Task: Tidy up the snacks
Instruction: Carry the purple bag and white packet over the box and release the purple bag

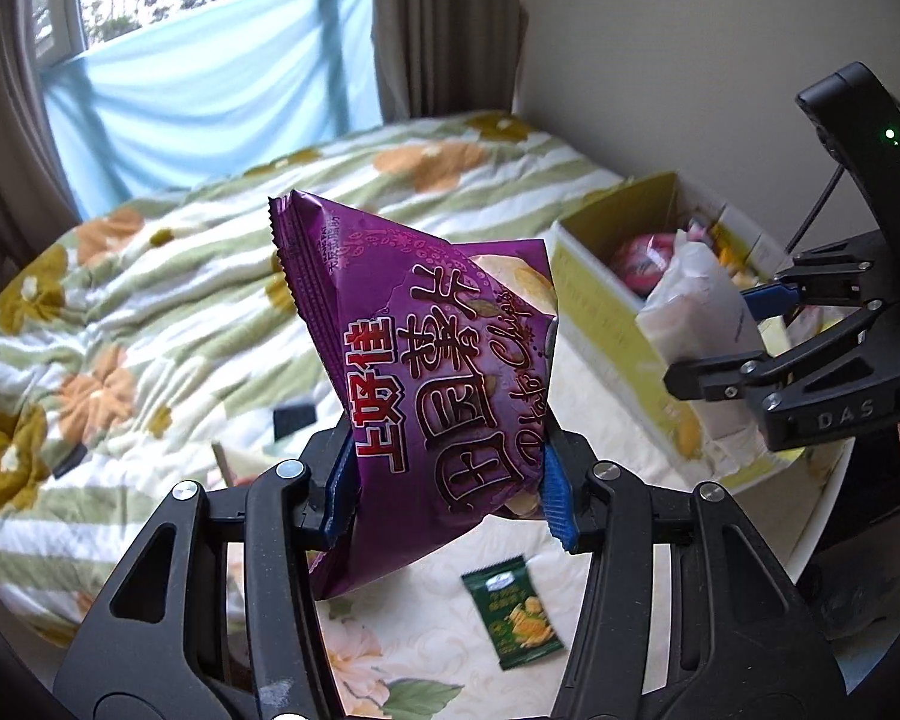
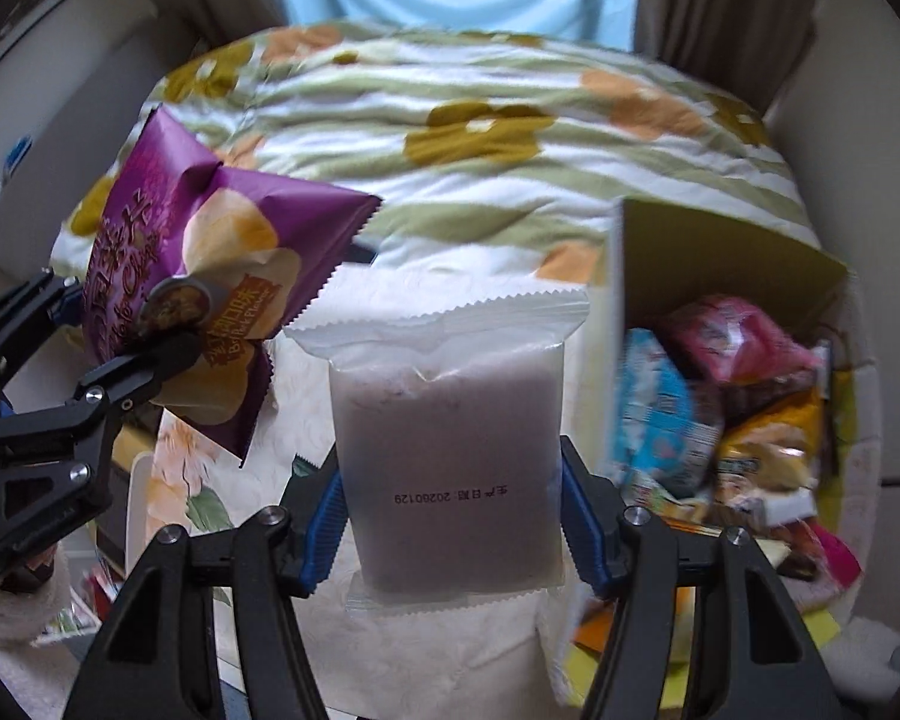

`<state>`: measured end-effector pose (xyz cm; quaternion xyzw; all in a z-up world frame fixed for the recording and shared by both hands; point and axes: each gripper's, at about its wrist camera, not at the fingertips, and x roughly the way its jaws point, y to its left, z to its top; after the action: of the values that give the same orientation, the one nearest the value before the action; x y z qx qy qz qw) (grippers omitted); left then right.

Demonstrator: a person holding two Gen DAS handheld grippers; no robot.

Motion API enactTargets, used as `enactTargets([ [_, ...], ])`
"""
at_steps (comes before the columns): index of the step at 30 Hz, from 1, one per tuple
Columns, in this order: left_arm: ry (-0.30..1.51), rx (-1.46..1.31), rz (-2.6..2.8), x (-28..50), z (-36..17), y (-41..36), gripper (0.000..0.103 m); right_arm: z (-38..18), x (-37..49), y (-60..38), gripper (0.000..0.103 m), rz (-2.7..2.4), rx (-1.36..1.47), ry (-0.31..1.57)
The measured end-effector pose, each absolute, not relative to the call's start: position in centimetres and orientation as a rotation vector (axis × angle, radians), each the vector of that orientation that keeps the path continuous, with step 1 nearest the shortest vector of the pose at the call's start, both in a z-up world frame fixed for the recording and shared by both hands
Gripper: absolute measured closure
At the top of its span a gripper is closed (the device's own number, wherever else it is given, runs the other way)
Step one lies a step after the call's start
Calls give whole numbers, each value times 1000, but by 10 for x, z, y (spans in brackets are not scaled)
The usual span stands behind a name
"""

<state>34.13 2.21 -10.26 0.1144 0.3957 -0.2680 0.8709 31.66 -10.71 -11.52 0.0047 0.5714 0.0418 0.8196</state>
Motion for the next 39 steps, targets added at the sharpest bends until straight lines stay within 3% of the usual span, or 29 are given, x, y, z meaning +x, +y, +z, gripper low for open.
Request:
enactTargets([
  [9, 789, 218, -630, 349, -66, -56, 57, -70, 301, -193, 45, -48, 28, 1122],
  [22, 955, 94, -563, 382, -114, -216, 55, -85, 306, -322, 45, -23, 20, 1099],
  [24, 980, 63, -539, 389, -124, -231, 45, -93, 312, -340, 45, -7, 34, 1115],
  [25, 989, 53, -523, 390, -128, -236, 25, -96, 315, -347, 45, 0, 37, 1124],
  [27, 987, 46, -470, 387, -132, -242, 0, -101, 318, -356, 45, 23, 45, 1141],
  [39, 957, 28, -303, 327, -128, -190, 1, -126, 313, -364, 45, 133, 118, 1163],
])
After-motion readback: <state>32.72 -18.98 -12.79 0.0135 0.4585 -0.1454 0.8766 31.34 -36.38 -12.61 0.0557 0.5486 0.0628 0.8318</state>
